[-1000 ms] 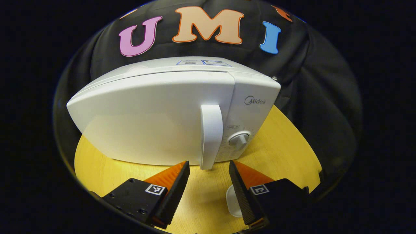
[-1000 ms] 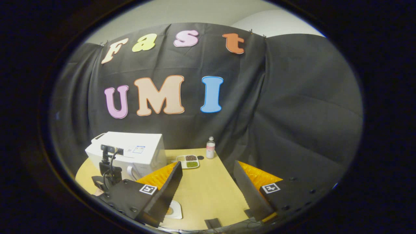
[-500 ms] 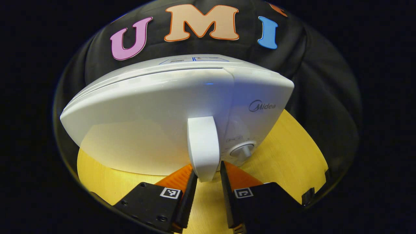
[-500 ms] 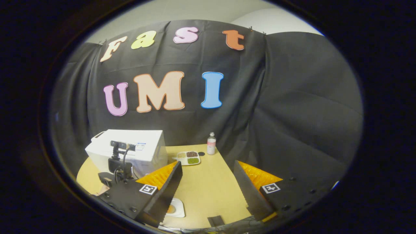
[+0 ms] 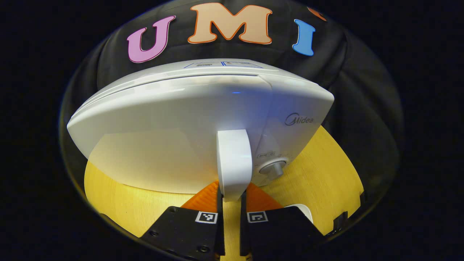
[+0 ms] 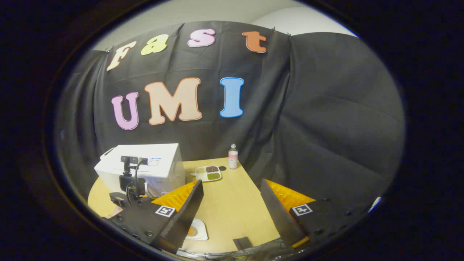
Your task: Open the microwave oven with the left hand, put the food in, and close the microwave oven.
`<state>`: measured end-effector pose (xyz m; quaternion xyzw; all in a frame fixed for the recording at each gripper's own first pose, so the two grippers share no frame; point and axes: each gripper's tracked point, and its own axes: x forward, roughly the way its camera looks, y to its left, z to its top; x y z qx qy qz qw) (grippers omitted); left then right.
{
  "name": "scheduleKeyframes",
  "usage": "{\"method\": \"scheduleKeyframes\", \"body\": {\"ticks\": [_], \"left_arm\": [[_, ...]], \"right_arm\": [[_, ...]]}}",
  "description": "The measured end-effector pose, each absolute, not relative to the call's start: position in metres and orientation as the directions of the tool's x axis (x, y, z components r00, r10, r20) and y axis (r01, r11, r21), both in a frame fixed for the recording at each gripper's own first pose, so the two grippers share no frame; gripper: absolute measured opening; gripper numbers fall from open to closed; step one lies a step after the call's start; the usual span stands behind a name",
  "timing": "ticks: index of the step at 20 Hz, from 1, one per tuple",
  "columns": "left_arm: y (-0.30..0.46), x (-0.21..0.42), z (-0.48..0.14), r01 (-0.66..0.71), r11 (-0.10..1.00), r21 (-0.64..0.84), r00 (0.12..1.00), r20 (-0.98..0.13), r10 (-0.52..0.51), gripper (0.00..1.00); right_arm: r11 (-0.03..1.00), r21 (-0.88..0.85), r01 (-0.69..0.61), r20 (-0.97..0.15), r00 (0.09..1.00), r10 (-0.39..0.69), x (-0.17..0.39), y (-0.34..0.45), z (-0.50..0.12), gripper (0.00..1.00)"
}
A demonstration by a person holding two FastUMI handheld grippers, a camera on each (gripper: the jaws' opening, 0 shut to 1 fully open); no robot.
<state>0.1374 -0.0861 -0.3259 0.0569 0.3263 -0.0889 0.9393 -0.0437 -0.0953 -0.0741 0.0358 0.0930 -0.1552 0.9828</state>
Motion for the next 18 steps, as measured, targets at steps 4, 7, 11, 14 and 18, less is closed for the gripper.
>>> {"method": "scheduleKeyframes", "body": {"ticks": [4, 7, 11, 14, 18], "left_arm": [[-0.087, 0.135, -0.325, 0.219, 0.975, 0.045, 0.770, -0.621, -0.145, 0.08], [-0.086, 0.135, -0.323, 0.211, 0.977, 0.039, 0.776, -0.614, -0.143, 0.05], [-0.086, 0.135, -0.323, 0.190, 0.981, 0.028, 0.782, -0.608, -0.134, 0.02], [-0.086, 0.135, -0.323, 0.171, 0.985, 0.021, 0.792, -0.598, -0.124, 0.02], [-0.075, 0.091, -0.324, 0.189, 0.982, 0.029, 0.791, -0.597, -0.134, 0.02]], "right_arm": [[0.949, 0.056, 0.311, -0.212, 0.932, -0.293, -0.051, -0.092, -0.083, 0.97], [0.948, 0.063, 0.313, -0.226, 0.930, -0.292, -0.059, -0.091, -0.089, 1.00], [0.942, 0.068, 0.329, -0.242, 0.921, -0.304, -0.069, -0.097, -0.100, 0.97], [0.940, 0.072, 0.334, -0.272, 0.913, -0.303, -0.075, -0.099, -0.117, 1.00], [0.947, 0.096, 0.305, -0.315, 0.912, -0.262, -0.071, -0.097, -0.135, 1.00]]}}
